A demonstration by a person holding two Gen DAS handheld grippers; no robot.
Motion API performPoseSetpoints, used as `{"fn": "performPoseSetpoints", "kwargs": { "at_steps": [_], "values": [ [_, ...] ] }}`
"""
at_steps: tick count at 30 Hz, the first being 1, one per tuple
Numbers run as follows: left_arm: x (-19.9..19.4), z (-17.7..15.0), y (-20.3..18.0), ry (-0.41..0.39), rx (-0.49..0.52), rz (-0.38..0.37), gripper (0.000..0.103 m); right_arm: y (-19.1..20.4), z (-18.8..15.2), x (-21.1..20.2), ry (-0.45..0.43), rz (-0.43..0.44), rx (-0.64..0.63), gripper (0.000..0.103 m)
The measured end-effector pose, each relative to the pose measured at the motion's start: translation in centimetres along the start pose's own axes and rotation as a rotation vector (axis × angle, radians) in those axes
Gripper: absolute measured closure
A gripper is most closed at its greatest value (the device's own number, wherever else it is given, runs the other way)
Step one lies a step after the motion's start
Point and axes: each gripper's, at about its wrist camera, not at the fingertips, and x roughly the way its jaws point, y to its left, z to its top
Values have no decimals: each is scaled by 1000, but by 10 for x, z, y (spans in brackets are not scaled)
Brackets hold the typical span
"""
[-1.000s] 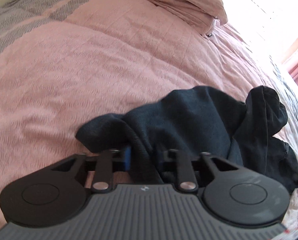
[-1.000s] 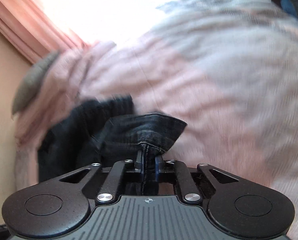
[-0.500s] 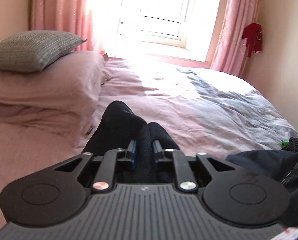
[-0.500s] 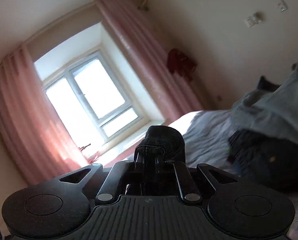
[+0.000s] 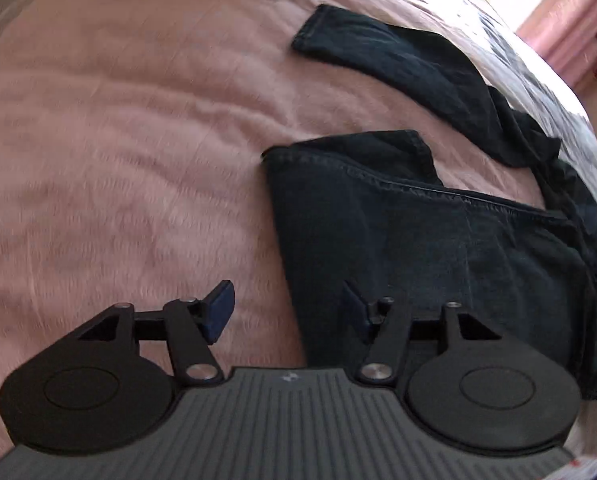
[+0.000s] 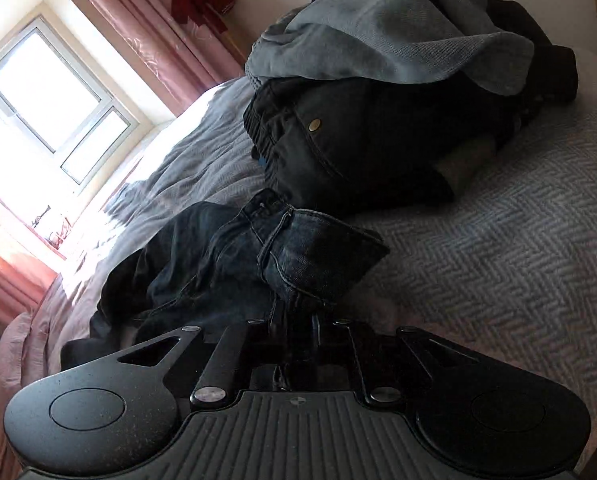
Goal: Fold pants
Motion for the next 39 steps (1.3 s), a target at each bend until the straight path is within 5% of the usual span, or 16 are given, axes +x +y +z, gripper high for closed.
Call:
{"fn": "performPoseSetpoints", "kwargs": {
  "at_steps": [4,5,8,9,15,20,22,24,25,28,32,39],
  "values": [
    [24,-10,10,28,-156,-126,34,-6,14,9,24,-1,-22,96],
    [30,-10,7,27,-150,-103,41,-7,15,10,29,-2,-17,96],
    [32,-6,-4,-16,-104,-74,101,-3,21,13,29,3,-26,96],
    [27,1,-5,-32,-107,-79,102,3,22,12,15,11,-54,97],
    [-73,69,1,-238,72,-65,100,56,32,-29,-62,147,-125,98],
    [-198,114,28,-355,266,73,99,87,0,-86,-24,226,-160,98],
    [-226,117,43,-336,332,144,90,86,-20,-103,-6,171,-169,99],
    [-224,111,60,-272,372,180,44,74,-37,-107,18,67,-148,99],
    [-217,103,74,-239,375,165,42,63,-45,-105,37,12,-122,99],
    [-182,71,120,-95,290,141,42,27,-68,-85,119,-139,-42,99],
    [-138,34,188,9,94,150,44,10,-101,-67,136,-233,-31,99],
    [-99,29,283,-78,-403,-15,43,18,-114,-67,94,-267,-54,99]
  ]
}}
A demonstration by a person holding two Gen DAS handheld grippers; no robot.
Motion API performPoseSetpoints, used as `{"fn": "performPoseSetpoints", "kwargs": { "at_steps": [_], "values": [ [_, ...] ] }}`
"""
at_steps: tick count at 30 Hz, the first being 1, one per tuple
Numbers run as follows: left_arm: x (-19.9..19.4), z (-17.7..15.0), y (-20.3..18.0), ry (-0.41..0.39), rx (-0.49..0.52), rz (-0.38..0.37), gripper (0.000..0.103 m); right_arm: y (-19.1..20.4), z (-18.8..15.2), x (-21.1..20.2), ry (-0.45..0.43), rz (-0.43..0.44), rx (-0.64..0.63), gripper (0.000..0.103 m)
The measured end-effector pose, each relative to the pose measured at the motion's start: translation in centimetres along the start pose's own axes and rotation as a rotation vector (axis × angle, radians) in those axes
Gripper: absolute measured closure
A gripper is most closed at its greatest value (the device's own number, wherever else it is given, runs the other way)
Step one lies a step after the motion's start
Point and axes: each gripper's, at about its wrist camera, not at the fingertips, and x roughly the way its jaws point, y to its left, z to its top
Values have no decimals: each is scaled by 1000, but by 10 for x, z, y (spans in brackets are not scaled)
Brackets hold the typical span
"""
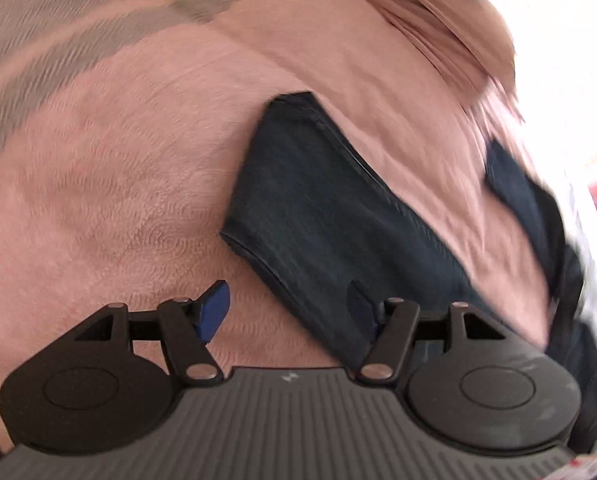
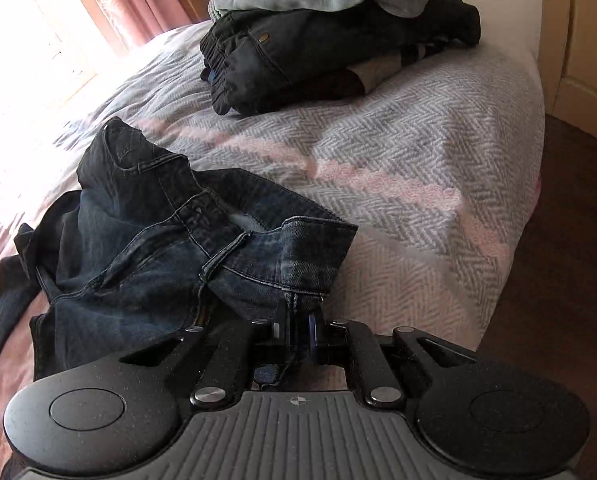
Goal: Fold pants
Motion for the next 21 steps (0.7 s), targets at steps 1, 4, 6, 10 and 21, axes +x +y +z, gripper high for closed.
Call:
{"fn": "performPoseSetpoints", "kwargs": {
  "at_steps": [1,4,6,10,21],
  "values": [
    [7,3,10,-2,-85,-36,45,2,2,1,0,-6,-3,99],
    [20,14,24,-39,-213,-31,102,8,3,-2,-9,-20,-22,99],
    [1,24,18,-124,-200,-60,103,13,5,-7,-16,-17,-33,99],
    [-87,28,-46,-344,208,-50,101,19,8,-15,-13,-3,-62,99],
    [-63,-9,69,-53,-184,15,68,22,6,-8,9,-37,-87,99]
  ]
}}
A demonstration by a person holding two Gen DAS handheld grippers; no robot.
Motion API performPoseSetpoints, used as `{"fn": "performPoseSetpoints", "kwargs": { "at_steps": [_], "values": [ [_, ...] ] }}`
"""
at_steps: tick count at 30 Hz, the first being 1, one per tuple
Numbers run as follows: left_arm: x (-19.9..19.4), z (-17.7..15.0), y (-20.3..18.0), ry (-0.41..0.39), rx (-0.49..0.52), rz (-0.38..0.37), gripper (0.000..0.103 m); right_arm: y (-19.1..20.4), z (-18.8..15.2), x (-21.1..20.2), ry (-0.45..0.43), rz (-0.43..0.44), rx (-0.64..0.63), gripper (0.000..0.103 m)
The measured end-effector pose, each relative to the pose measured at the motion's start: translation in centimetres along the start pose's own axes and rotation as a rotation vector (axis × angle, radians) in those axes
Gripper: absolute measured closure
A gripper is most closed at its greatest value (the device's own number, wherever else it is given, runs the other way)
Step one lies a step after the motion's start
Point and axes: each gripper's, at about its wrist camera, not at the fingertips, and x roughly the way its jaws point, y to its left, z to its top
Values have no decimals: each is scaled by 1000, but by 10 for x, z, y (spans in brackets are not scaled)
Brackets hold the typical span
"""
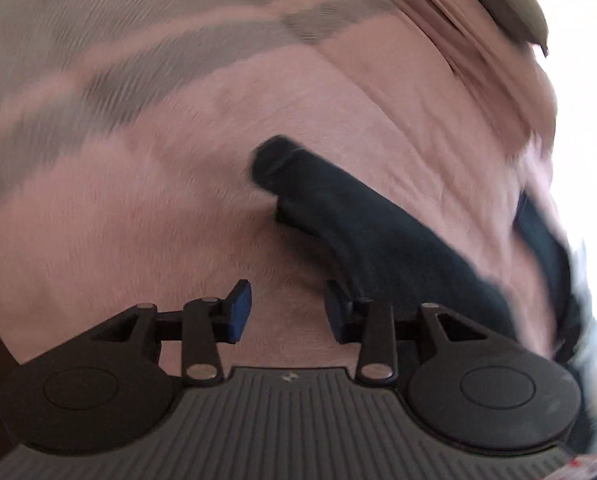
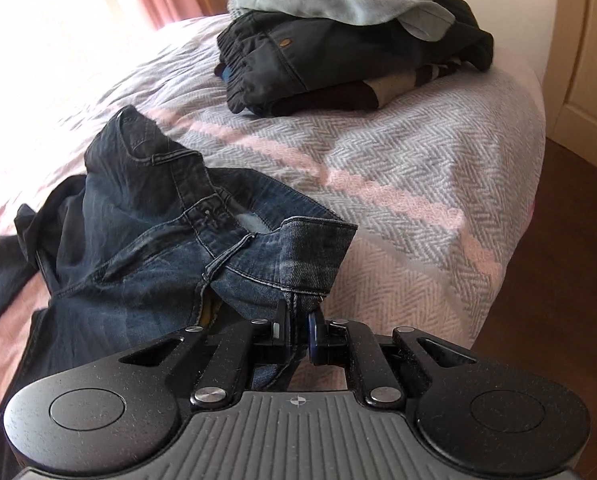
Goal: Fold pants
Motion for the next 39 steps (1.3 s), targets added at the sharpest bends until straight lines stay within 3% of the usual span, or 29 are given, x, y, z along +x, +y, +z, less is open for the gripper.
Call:
{"fn": "performPoseSetpoints", "kwargs": {
  "at_steps": [2,4,8,13,15,17,19,20,22,23,24,26,29,31,33,37,39],
  "values": [
    [-2,4,16,-39,-101,-74,65,1,0,0,3,-1,-2,99],
    [-6,13,18,-106,-119,-95,55,2,0,1,5,-4,-1,99],
    [-12,27,18,-166,-159,-203,48,3,-1,2,8,-9,-4,99],
    [-23,45,1,-212,-142,-236,43,2,0,3,8,-10,4,99],
    [-23,52,-12,-199,-97,-202,27,2,-1,4,7,-15,4,99],
    [-12,56,-19,-160,-85,-168,27,2,-2,5,5,-19,5,99],
    [5,59,-22,-91,-94,-113,29,1,-3,5,5,-19,11,99],
    [11,60,-22,-76,-98,-92,34,1,-3,5,4,-18,13,99],
    [22,64,-25,-67,-90,-52,67,1,-2,3,3,-16,13,99],
    [25,68,-28,-65,-76,-41,96,1,-1,3,3,-14,10,99],
    [26,74,-32,-67,-59,-32,100,1,0,3,5,-12,10,99],
    [17,87,-52,-112,4,-83,100,1,2,1,4,-6,14,99],
    [-29,90,-90,-248,186,-233,100,-1,6,-5,-1,23,18,99],
    [-64,77,-101,-348,332,-247,99,-2,8,-10,1,42,12,99],
    [-73,64,-87,-373,385,-161,99,-1,9,-12,20,52,-3,99],
    [-10,45,-16,-166,263,89,98,-4,9,-7,55,37,-46,99],
    [22,38,9,-100,209,172,98,-5,6,-1,71,29,-52,99]
  ]
}}
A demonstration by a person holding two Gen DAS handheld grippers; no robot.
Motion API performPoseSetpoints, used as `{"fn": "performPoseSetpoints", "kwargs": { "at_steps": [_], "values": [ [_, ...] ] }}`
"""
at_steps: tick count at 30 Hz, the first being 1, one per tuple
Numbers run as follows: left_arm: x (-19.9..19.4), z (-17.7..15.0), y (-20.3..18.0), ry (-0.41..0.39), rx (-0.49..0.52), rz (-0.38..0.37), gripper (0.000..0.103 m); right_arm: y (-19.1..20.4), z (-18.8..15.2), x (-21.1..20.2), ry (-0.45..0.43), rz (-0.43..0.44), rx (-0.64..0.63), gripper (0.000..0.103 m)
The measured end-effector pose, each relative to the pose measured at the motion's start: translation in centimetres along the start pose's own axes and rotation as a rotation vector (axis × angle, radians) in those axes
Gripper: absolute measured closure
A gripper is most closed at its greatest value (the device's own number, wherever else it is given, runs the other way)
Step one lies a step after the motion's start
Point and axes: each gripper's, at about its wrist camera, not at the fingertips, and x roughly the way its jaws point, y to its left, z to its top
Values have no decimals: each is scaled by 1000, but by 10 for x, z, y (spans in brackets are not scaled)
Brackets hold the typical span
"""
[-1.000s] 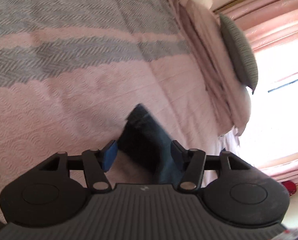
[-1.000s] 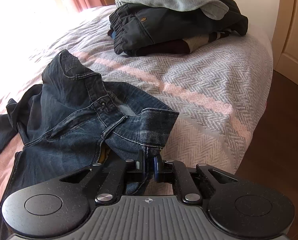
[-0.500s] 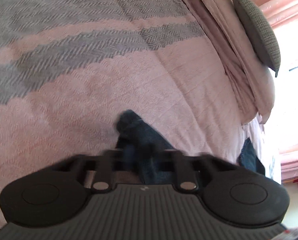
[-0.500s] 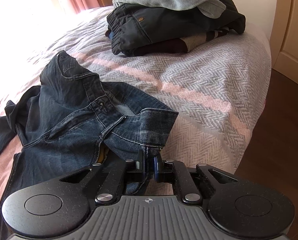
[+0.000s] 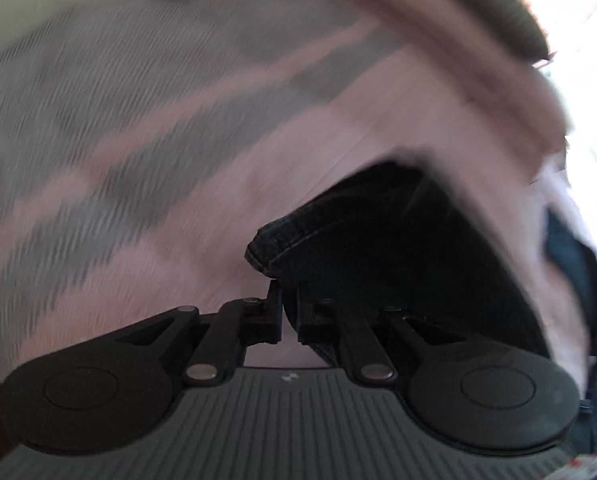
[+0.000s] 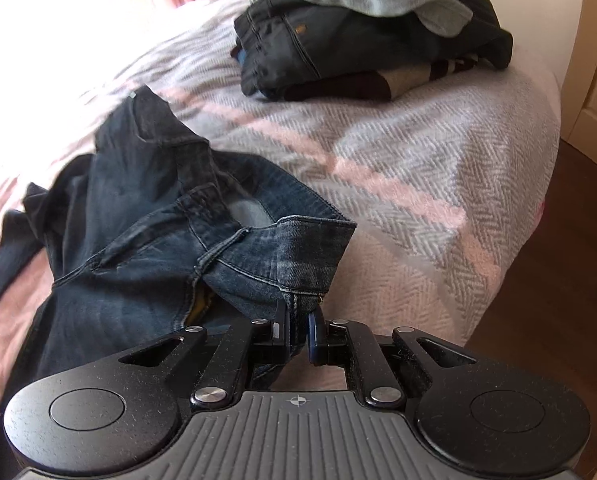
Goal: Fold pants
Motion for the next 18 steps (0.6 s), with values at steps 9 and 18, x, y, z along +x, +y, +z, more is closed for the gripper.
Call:
{"fn": "performPoseSetpoints", "kwargs": {
  "at_steps": [9,18],
  "values": [
    [-2,14,-20,-62,97,82,80,-16,-11,13,7,34,44,98],
    [-38,26,-55,-144,378,75,57,-30,-22,15,38,12,143,64]
  ]
}}
